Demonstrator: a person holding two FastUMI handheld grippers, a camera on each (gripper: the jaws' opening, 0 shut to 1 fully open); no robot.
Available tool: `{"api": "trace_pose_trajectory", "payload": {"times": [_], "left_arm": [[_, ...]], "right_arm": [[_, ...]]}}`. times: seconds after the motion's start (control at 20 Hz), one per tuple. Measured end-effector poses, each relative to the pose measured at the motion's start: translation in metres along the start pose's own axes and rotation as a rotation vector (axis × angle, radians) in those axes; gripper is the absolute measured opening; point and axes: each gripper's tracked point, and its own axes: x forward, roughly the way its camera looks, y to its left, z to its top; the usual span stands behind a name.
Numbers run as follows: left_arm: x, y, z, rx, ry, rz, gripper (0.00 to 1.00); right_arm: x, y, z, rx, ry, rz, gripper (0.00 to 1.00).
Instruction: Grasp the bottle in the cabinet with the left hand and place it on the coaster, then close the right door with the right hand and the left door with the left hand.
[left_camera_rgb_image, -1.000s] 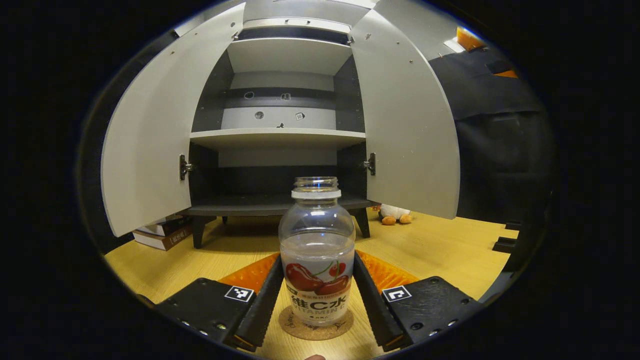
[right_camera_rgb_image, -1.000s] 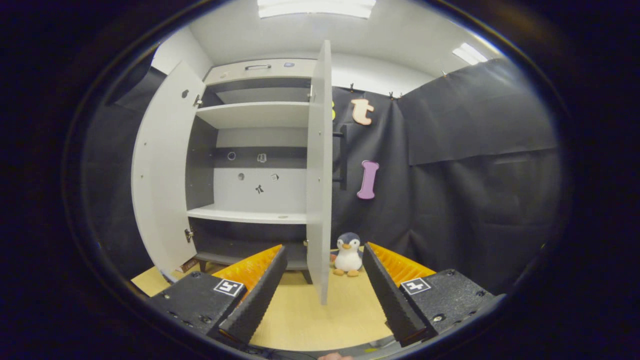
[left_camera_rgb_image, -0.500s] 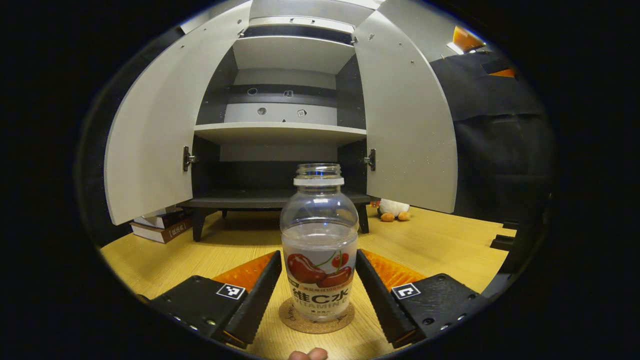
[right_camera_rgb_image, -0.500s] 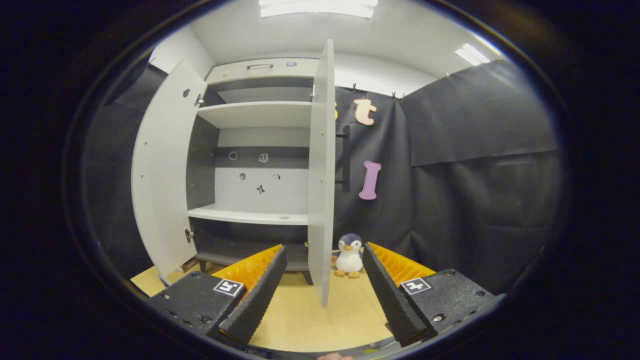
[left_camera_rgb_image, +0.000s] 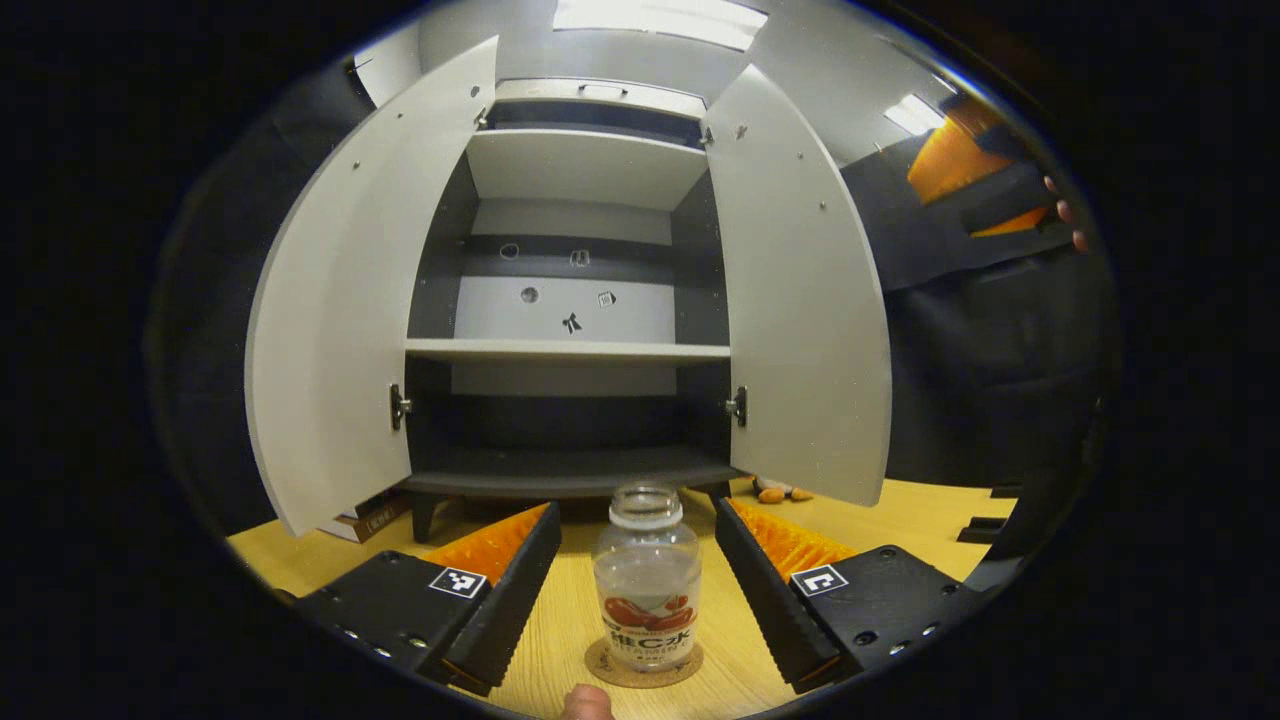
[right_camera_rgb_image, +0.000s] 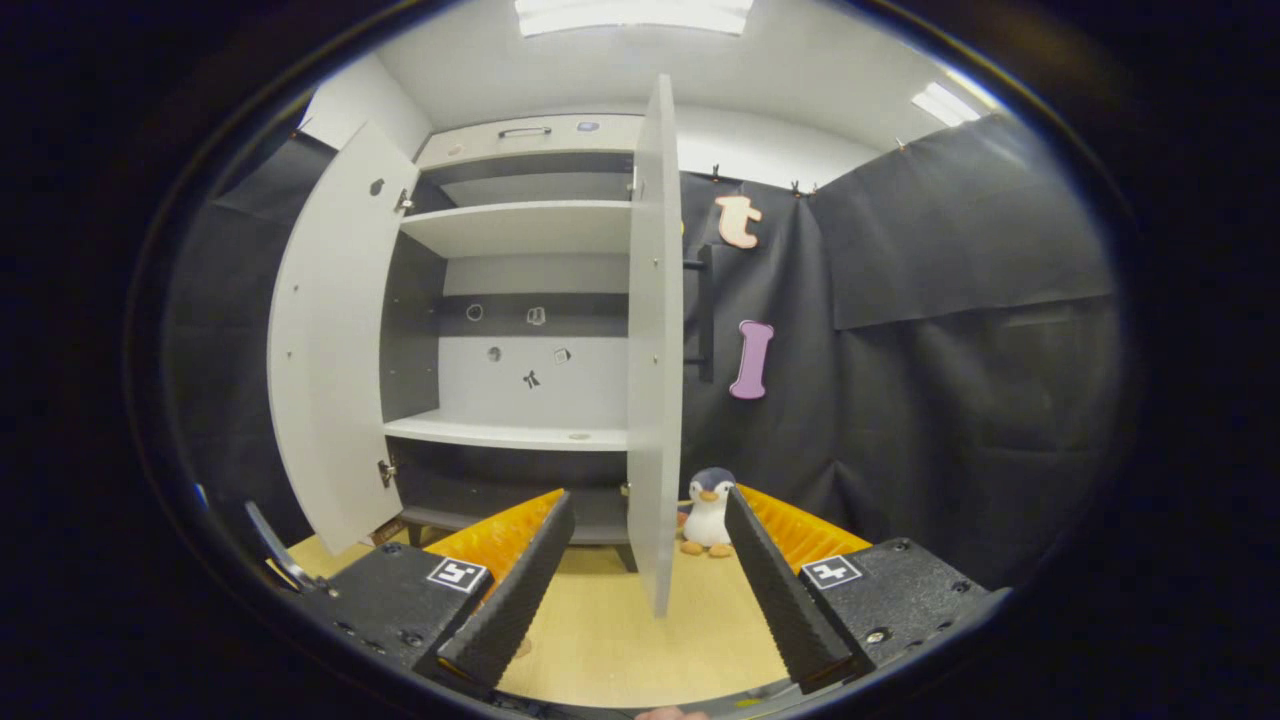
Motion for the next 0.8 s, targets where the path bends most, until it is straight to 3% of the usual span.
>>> {"api": "trace_pose_trajectory", "payload": {"times": [0.2, 0.35, 0.5, 0.8], "left_arm": [[-0.007, 0.015, 0.062, -0.043, -0.023, 0.023, 0.94], [-0.013, 0.034, 0.095, -0.045, -0.018, 0.085, 0.94], [-0.022, 0.05, 0.116, -0.032, -0.014, 0.138, 0.93], [-0.032, 0.054, 0.129, -0.051, -0.001, 0.134, 0.93]], "right_arm": [[0.011, 0.002, -0.002, 0.03, -0.024, 0.023, 0.97], [0.022, 0.0, 0.017, 0.026, -0.08, 0.038, 0.99], [0.03, -0.015, 0.054, 0.022, -0.16, 0.045, 0.99], [0.06, -0.068, 0.134, 0.016, -0.321, 0.02, 0.98]]}}
